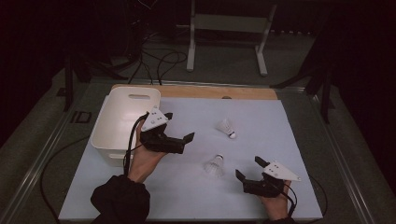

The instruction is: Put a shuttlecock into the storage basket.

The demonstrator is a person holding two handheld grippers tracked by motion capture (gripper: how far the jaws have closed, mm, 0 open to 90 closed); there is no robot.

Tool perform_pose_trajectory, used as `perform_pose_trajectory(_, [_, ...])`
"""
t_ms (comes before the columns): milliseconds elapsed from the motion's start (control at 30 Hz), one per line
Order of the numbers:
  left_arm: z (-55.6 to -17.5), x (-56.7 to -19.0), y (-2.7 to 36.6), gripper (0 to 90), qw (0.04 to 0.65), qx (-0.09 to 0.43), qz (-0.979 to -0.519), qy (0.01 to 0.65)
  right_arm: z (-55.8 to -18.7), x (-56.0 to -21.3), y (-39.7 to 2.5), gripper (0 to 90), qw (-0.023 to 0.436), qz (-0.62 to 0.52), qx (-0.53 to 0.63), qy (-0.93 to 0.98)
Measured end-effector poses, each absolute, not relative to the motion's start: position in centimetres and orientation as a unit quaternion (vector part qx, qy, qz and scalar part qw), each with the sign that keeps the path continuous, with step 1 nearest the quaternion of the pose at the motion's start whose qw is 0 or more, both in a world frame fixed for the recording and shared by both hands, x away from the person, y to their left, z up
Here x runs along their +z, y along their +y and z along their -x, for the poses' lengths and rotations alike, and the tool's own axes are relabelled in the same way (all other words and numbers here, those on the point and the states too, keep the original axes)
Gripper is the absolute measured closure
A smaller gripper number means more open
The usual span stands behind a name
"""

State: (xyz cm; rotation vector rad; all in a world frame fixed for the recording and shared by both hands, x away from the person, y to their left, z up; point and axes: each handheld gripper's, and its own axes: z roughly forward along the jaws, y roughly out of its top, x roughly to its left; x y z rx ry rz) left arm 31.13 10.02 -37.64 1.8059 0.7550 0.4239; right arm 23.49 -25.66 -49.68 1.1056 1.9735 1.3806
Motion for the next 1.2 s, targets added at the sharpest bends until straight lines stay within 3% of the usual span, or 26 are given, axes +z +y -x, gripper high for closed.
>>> perform_pose_trajectory(1200, [-31.7, -40.3, 6.8, 0.7, 0.537, 0.145, -0.777, 0.295, -23.4, -49.6, -25.7, 8.1, 0.242, -0.404, 0.506, 0.722])
